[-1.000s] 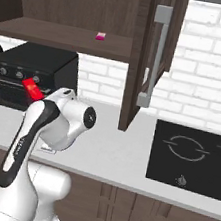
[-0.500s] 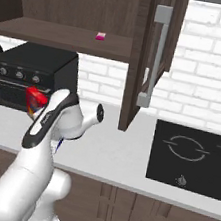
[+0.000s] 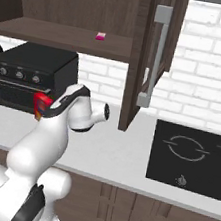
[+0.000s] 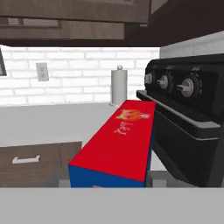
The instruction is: Pick the boxed food and place it on the digital scale for weighing, and close the cabinet.
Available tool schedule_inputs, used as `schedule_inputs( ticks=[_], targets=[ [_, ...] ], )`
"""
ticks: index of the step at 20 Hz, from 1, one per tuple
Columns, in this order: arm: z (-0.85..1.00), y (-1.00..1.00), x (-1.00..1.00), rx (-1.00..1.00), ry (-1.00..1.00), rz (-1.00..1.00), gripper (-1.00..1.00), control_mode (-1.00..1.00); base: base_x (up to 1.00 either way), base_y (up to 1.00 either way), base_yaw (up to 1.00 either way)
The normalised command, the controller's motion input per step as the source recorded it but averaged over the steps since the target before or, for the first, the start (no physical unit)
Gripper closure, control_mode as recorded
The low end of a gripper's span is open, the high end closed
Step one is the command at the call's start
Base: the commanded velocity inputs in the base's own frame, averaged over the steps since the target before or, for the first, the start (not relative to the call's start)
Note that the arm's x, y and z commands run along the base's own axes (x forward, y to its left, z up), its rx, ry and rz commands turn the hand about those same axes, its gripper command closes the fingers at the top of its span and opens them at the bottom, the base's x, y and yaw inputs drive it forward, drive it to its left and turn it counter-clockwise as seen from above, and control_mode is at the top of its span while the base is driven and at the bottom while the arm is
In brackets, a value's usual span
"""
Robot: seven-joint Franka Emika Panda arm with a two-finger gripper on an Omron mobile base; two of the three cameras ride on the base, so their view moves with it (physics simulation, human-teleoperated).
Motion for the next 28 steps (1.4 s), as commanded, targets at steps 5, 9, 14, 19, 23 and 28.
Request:
schedule_inputs(
  ticks=[5,9,14,19,23,28],
  targets=[
    [-0.35,0.0,0.07,0.0,0.09,0.0,1.0,-1.0,0.0,0.0,0.0],
    [-0.36,0.01,0.01,-0.01,0.07,0.0,1.0,-1.0,0.0,0.0,0.0],
    [-0.34,0.04,0.0,-0.03,0.0,0.0,1.0,-1.0,0.0,0.0,0.0],
    [-0.22,0.03,0.0,-0.05,-0.02,0.0,1.0,-1.0,0.0,0.0,0.0],
    [-0.09,0.0,0.11,-0.02,-0.05,0.0,1.0,-1.0,0.0,0.0,0.0],
    [-0.08,0.0,0.26,-0.01,-0.06,0.0,1.0,-1.0,0.0,0.0,0.0]
  ],
)
